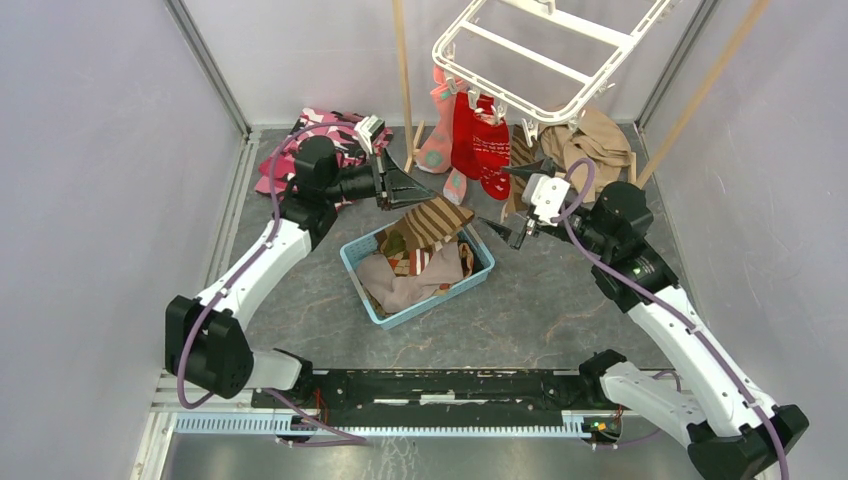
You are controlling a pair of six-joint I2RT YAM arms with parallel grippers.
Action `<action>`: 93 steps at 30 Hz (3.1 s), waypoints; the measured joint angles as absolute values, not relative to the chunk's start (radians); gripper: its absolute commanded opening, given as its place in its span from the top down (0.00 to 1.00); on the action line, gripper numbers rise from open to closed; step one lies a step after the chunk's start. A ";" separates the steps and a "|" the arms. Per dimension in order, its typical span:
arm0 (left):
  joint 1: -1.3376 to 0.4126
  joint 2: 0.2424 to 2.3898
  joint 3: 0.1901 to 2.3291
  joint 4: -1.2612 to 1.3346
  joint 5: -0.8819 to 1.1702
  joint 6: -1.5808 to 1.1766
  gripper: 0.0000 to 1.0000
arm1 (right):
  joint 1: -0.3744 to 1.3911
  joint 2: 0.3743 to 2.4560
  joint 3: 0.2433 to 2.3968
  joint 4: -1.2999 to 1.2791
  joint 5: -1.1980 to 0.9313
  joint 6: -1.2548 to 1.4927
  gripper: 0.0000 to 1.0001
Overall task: Clip the socks to the hanger
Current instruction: Pick up the sock from the bin.
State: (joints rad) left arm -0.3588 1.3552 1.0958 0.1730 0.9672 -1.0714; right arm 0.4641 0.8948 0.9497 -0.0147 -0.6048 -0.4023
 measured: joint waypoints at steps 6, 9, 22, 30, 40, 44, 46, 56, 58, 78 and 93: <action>-0.403 1.355 1.075 0.276 0.978 -1.203 0.98 | 0.557 0.928 1.029 -0.107 -0.582 -0.544 0.02; -0.408 1.355 1.058 0.315 0.974 -1.272 0.98 | 0.670 0.945 1.038 -0.152 -0.523 -0.607 0.02; -0.412 1.367 1.018 0.426 0.976 -1.425 0.98 | 1.022 1.089 1.087 -0.315 -0.098 -0.847 0.02; -0.411 1.367 0.990 0.497 0.987 -1.488 0.98 | 1.060 1.012 1.053 -0.262 0.058 -0.902 0.02; -0.410 1.367 0.988 0.550 1.007 -1.522 0.98 | 1.060 0.955 1.039 -0.224 0.122 -0.850 0.02; -0.410 1.367 0.988 0.557 1.017 -1.523 0.98 | 1.052 1.022 1.039 -0.224 0.133 -0.812 0.09; -0.410 1.366 0.987 0.556 1.024 -1.523 0.98 | 1.038 1.047 1.044 -0.227 0.131 -0.785 0.17; -0.406 1.347 0.974 0.555 1.032 -1.523 0.86 | 0.976 1.075 1.070 -0.206 0.093 -0.664 0.81; -0.400 1.347 0.974 0.555 1.032 -1.522 0.79 | 0.967 1.074 1.072 -0.199 0.073 -0.646 0.88; -0.266 1.065 1.037 0.217 1.059 -0.614 0.19 | 0.615 1.018 1.061 -0.065 -0.392 -0.043 0.93; -0.392 1.109 1.037 0.027 1.010 -0.396 0.58 | 0.586 1.102 1.061 -0.011 -0.545 0.093 0.92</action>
State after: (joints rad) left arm -0.3916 1.1091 1.0370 0.0269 1.0096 -0.3958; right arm 0.5861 1.1015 1.0615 -0.0113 -0.5453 0.0933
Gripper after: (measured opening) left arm 0.526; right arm 0.102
